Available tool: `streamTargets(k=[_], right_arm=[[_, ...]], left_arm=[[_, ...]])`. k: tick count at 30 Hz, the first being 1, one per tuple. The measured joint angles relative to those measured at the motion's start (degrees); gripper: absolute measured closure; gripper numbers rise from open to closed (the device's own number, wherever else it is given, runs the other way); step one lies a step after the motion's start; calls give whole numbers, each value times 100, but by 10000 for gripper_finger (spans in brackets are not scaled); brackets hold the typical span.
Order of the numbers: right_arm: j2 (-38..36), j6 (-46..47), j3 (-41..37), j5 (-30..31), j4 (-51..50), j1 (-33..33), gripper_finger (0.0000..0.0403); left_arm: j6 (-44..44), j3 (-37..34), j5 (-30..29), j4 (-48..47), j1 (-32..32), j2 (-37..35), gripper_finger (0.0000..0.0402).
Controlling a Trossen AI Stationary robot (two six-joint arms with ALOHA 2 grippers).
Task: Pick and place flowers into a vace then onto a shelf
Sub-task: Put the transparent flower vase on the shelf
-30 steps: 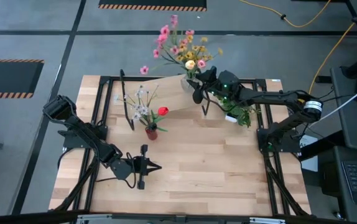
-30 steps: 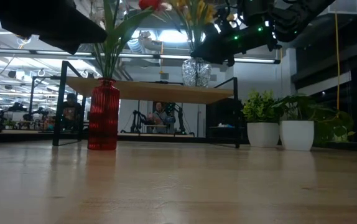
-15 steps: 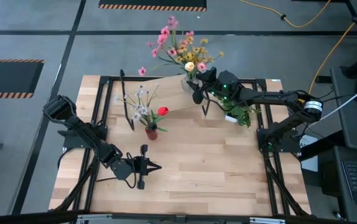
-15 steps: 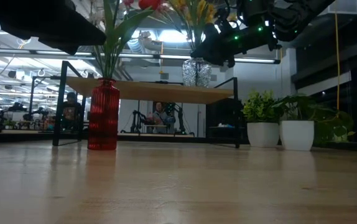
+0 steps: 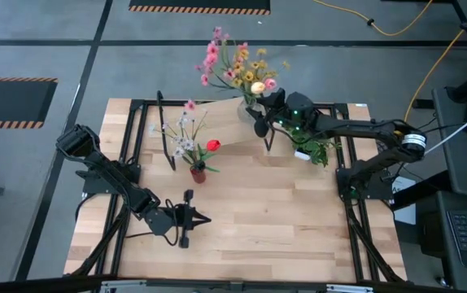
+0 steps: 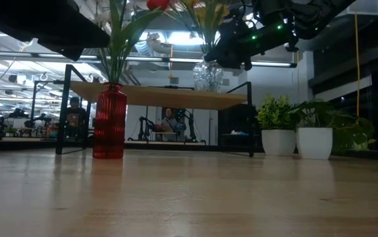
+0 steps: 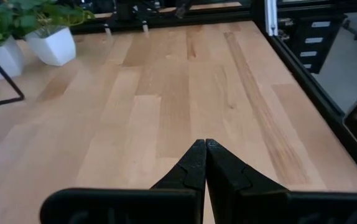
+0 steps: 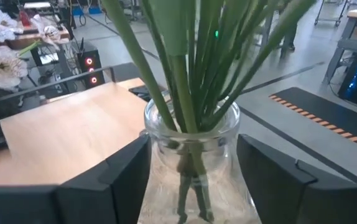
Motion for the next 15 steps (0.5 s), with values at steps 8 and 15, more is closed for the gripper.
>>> streamTargets(k=[8,15], right_arm=[[-193,-5,-5,-15,-340,70,171],[-193,-25,-9,-38,-337,119,171]], left_arm=[[-14,0,53,0,0,0,396],[-30,0,133,0,0,0,396]])
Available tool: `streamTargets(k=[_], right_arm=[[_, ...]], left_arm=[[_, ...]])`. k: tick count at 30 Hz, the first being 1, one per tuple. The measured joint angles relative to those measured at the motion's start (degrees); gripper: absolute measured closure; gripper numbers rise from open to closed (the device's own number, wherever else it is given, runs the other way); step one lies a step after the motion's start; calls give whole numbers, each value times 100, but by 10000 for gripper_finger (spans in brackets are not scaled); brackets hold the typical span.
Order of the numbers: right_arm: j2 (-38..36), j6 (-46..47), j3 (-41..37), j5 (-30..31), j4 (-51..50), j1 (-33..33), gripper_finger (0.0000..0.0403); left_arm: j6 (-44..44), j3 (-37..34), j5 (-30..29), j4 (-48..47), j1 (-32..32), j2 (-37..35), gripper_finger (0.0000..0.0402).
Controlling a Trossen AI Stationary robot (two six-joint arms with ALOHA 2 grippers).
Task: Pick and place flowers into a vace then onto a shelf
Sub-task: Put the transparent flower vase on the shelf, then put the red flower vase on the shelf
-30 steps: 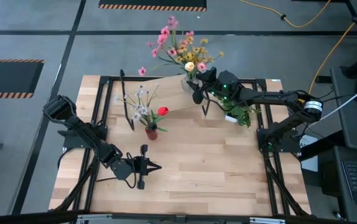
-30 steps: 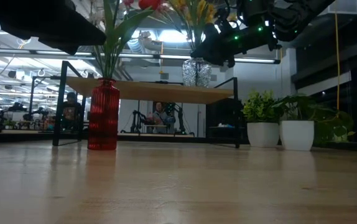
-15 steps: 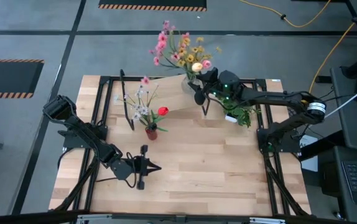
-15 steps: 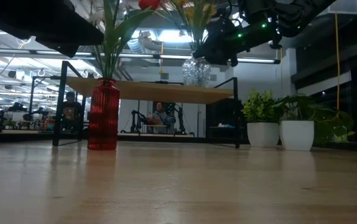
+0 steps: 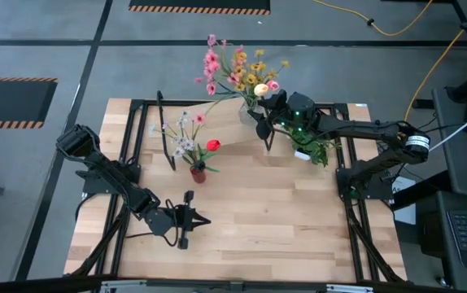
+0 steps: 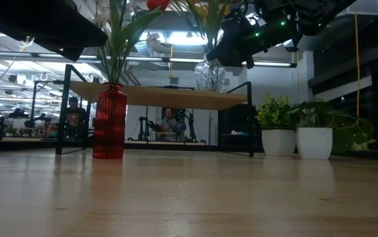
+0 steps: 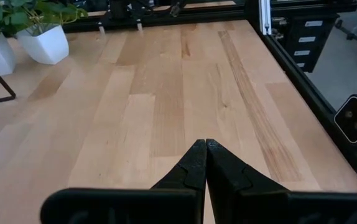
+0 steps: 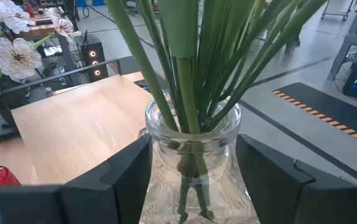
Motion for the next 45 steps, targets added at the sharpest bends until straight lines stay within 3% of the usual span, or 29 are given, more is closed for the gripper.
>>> streamTargets(k=[19,33,38,45], right_arm=[[-301,-282,-14,-324,-209,20,171],[-1232,-117,-12,-453,-2045,170,174],[-1570,-492,-12,-389,-2338,635,221],[-2095,-634,-546,143,-2232,1187,349]], left_arm=[[0,0,0,0,0,1,396],[39,0,11,0,0,0,396],[42,0,-38,0,5,0,395],[-150,0,-690,4,25,0,361]])
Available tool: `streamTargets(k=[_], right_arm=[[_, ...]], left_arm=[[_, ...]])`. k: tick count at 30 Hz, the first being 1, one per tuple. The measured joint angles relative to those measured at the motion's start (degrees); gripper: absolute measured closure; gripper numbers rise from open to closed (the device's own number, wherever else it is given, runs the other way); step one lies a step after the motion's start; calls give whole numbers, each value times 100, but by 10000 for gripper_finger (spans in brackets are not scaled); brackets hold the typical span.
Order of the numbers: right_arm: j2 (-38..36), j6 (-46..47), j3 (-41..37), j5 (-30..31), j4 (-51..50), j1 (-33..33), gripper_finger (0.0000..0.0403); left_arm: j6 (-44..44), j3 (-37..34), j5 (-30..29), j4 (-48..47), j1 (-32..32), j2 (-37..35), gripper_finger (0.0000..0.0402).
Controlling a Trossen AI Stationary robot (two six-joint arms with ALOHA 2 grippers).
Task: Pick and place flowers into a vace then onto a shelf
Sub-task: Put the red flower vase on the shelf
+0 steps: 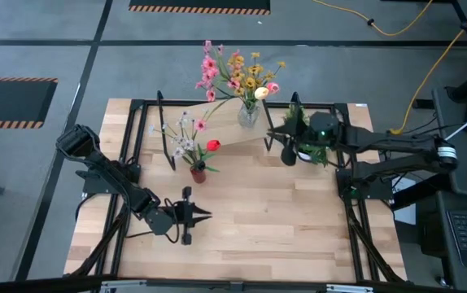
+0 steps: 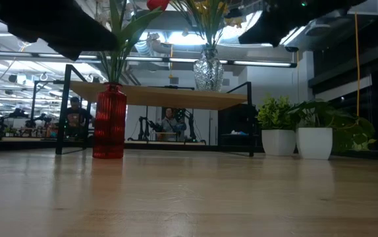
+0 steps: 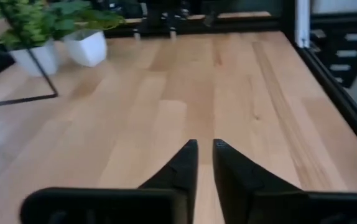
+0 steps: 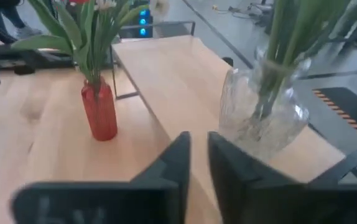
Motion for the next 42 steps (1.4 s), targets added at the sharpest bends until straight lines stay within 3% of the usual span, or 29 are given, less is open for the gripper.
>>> streamTargets(k=[4,10,19,24,26,29,35,42], right_arm=[[-226,348,-556,16,566,288,396],[-246,510,-1412,16,1625,736,385],[-244,662,-2529,16,3022,1198,395],[-246,669,-2780,18,3384,1263,389],[-246,737,-2792,18,3400,1263,391],[-246,818,-2794,16,3393,1261,398],[-250,367,-2794,14,3520,1261,396],[-248,353,-2796,-143,3354,1261,387]], left_arm=[[-304,0,-123,-14,121,1,315],[-318,0,21,-39,391,0,229],[-314,0,-408,-48,495,1,136],[-341,44,-431,-75,371,1,124],[-319,186,-749,-299,285,0,125],[-429,537,-1293,-1161,91,0,127],[-2018,1145,-2520,-3128,-209,0,127],[-3171,1274,-2068,-4257,-176,0,127]])
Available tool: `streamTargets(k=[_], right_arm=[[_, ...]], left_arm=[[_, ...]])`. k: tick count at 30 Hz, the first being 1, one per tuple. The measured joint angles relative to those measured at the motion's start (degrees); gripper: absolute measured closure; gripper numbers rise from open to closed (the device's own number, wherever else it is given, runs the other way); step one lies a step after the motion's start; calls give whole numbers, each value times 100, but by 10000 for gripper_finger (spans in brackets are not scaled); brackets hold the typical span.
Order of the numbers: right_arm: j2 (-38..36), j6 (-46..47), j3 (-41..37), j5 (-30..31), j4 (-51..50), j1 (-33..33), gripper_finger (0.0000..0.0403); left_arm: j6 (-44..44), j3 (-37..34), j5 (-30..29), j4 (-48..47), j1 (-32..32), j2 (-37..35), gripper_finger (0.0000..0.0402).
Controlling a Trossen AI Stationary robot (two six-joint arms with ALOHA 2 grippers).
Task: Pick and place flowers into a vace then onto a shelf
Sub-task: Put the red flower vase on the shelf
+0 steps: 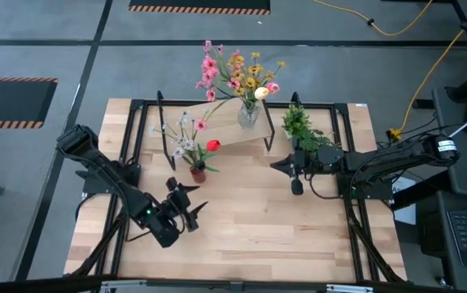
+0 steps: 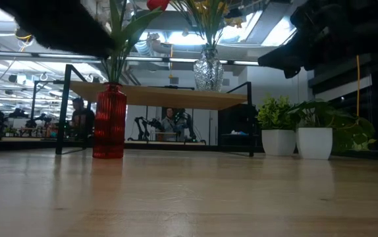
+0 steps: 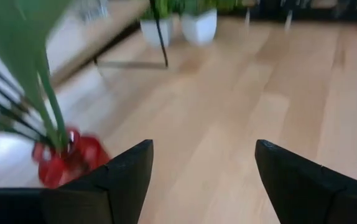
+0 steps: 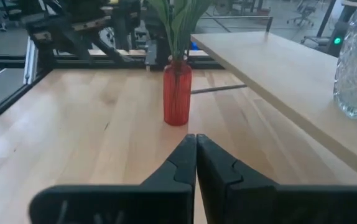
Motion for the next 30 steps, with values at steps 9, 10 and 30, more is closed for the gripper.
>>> streamTargets(k=[9,10,30], right_arm=[[0,-37,2,-11,-85,0,387],[0,-37,2,-13,-87,0,386],[0,-176,2,-13,-119,0,386]], left_arm=[[-1271,0,768,-1663,172,0,130],[-1355,0,769,-1793,188,0,131],[-3433,-475,355,-2000,745,0,132]])
